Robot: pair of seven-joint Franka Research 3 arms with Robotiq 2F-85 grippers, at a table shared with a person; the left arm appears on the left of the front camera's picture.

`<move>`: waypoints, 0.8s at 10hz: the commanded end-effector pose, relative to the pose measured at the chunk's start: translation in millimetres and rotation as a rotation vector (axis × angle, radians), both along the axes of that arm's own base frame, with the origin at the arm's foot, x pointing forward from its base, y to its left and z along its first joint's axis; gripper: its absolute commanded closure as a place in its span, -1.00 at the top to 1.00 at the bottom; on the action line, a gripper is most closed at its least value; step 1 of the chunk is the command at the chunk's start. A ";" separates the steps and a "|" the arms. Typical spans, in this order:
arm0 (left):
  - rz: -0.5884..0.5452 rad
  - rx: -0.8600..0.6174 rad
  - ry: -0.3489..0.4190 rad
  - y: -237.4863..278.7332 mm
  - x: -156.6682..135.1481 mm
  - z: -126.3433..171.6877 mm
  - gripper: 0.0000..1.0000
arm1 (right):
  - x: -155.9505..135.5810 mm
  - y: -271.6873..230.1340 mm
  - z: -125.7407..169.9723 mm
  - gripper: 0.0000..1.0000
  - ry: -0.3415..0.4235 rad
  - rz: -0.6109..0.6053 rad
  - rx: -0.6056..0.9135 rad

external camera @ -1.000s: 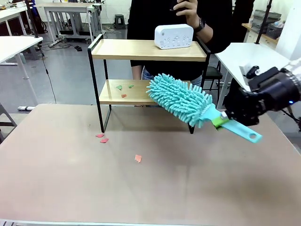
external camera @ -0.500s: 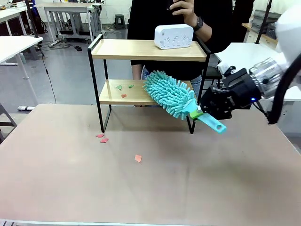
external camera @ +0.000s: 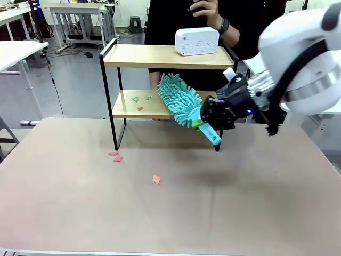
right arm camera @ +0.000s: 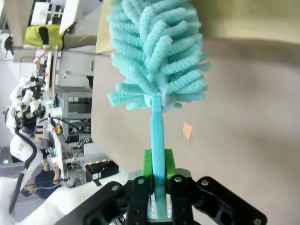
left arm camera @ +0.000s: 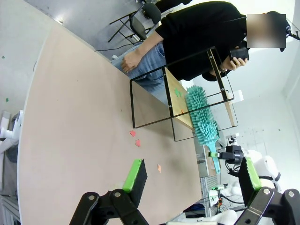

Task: Clean the shelf.
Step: Clean the remaining tier of the Shelf with the Duster once objects are removed.

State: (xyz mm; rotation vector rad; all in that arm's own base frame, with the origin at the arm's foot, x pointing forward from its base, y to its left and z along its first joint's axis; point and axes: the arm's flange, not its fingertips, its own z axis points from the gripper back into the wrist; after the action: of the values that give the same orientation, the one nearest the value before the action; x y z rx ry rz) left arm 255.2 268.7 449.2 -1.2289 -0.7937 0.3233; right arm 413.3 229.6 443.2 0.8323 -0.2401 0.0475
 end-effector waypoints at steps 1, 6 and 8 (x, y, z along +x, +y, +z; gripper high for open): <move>-0.012 0.005 -0.001 -1.7 -2.6 1.1 1.00 | 26.5 27.4 -3.2 -0.75 -0.004 -0.077 0.024; -0.012 0.005 -0.001 -1.7 -2.6 1.1 1.00 | 41.7 48.0 -6.3 -0.75 0.062 -0.027 -0.007; -0.012 0.005 -0.001 -1.7 -2.6 1.1 1.00 | 41.1 54.2 -8.8 -0.75 0.084 0.028 -0.010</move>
State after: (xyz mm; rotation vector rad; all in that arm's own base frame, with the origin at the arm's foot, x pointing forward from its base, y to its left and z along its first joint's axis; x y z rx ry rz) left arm 255.2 268.7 449.1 -1.2290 -0.7935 0.3233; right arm 449.3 277.3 428.4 0.8279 -0.1913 0.0298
